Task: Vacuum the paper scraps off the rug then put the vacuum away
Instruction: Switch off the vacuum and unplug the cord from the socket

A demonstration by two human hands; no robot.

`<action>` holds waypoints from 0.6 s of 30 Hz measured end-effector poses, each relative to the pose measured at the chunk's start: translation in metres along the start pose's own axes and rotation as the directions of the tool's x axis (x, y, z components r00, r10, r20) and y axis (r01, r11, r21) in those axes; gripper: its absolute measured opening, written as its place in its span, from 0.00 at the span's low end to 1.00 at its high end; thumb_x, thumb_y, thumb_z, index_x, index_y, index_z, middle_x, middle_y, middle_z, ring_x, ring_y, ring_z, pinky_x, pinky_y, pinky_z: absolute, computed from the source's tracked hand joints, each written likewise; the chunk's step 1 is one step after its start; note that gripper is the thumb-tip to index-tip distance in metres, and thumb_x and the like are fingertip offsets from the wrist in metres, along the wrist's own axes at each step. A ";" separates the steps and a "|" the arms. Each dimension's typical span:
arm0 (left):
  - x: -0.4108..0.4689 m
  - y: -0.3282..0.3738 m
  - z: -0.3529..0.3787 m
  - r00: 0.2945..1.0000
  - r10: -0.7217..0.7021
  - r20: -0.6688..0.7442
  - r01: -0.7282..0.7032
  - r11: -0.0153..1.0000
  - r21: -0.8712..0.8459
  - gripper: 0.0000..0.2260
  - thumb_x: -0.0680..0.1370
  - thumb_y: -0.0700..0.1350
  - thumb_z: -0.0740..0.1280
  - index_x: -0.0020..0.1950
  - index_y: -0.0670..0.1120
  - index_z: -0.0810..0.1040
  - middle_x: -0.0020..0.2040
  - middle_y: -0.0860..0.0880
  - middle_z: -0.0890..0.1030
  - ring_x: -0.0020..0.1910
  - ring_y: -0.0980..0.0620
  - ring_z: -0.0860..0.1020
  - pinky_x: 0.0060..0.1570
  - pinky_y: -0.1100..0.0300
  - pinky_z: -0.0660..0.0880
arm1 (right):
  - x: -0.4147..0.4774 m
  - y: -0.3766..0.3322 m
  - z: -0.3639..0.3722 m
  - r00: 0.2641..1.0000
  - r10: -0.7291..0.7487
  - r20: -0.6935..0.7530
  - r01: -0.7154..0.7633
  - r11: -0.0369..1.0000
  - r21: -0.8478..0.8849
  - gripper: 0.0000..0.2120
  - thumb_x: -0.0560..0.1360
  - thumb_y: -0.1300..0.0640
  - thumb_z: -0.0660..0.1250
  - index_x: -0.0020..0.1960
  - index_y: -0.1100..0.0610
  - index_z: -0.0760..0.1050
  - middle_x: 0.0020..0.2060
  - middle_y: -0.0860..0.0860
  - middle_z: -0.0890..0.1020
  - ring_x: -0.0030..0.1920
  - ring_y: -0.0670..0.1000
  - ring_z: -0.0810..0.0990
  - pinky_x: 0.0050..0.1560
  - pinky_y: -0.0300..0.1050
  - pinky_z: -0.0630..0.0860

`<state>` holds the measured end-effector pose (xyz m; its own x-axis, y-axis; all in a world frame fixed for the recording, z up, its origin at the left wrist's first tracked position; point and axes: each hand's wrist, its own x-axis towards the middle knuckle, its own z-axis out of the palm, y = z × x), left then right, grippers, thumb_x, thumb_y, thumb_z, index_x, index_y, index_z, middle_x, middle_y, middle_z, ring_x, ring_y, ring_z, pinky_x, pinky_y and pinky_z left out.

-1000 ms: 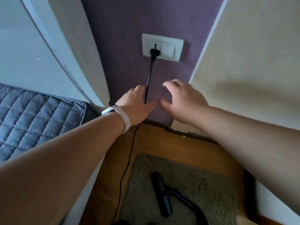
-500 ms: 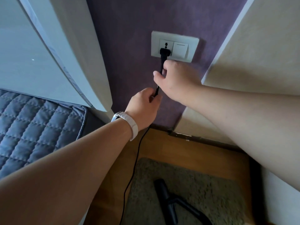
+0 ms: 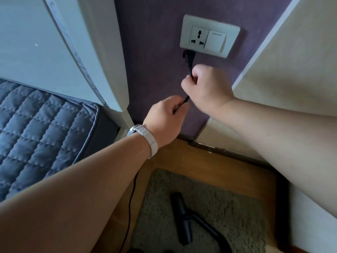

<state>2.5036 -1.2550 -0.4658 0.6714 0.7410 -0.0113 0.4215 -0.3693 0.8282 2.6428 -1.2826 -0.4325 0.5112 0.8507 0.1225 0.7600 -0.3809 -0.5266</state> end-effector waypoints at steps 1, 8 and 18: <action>-0.009 -0.005 0.002 1.000 -0.003 0.009 0.003 1.000 0.018 0.12 0.82 0.49 0.61 0.45 0.45 0.77 0.32 0.47 0.75 0.29 0.49 0.73 0.29 0.54 0.72 | -0.008 0.002 0.003 1.000 -0.013 0.024 0.013 1.000 -0.007 0.20 0.78 0.53 0.62 0.31 0.54 0.58 0.25 0.49 0.64 0.26 0.48 0.63 0.27 0.45 0.58; -0.064 -0.029 0.020 0.996 -0.083 0.025 0.082 0.996 0.030 0.08 0.82 0.50 0.61 0.45 0.52 0.75 0.29 0.51 0.75 0.25 0.54 0.71 0.25 0.61 0.69 | -0.066 0.011 0.025 0.987 -0.082 0.137 0.077 0.996 0.042 0.16 0.80 0.51 0.62 0.36 0.55 0.64 0.27 0.47 0.70 0.29 0.52 0.71 0.29 0.45 0.64; -0.123 -0.027 0.031 0.974 -0.219 -0.061 0.225 0.968 0.114 0.07 0.82 0.53 0.60 0.50 0.55 0.78 0.32 0.53 0.77 0.28 0.55 0.74 0.30 0.56 0.74 | -0.133 0.054 0.005 0.902 -0.171 0.397 0.155 0.985 0.072 0.23 0.78 0.42 0.63 0.69 0.52 0.71 0.60 0.47 0.77 0.59 0.49 0.75 0.55 0.47 0.75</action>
<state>2.4291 -1.3540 -0.5040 0.5242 0.8367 -0.1585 0.6287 -0.2547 0.7347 2.6140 -1.4142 -0.4818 0.1716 0.9761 -0.1336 0.7991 -0.2172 -0.5606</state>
